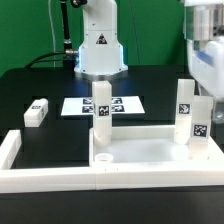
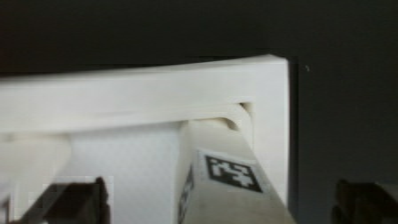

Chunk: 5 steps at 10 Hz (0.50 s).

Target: Assemble desk

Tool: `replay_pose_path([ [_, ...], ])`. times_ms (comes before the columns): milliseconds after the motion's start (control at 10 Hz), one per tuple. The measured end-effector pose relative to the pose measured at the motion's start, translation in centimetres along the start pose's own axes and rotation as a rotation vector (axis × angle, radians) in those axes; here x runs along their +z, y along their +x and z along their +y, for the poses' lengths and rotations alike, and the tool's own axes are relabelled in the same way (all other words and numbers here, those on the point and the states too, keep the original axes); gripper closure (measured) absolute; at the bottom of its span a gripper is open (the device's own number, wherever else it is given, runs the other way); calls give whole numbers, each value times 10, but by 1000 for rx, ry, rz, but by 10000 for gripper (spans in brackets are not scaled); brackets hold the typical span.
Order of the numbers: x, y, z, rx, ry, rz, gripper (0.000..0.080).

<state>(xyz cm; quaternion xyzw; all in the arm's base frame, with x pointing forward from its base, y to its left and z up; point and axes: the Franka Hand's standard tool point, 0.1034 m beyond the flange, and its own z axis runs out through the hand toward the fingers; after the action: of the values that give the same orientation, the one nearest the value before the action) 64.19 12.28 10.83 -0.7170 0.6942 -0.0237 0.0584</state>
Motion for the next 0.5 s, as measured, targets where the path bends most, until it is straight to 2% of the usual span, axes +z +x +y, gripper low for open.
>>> replay_pose_path([
  [100, -4, -1, 0, -96, 4, -4, 162],
  [500, -2, 2, 1, -319, 1, -1, 151],
])
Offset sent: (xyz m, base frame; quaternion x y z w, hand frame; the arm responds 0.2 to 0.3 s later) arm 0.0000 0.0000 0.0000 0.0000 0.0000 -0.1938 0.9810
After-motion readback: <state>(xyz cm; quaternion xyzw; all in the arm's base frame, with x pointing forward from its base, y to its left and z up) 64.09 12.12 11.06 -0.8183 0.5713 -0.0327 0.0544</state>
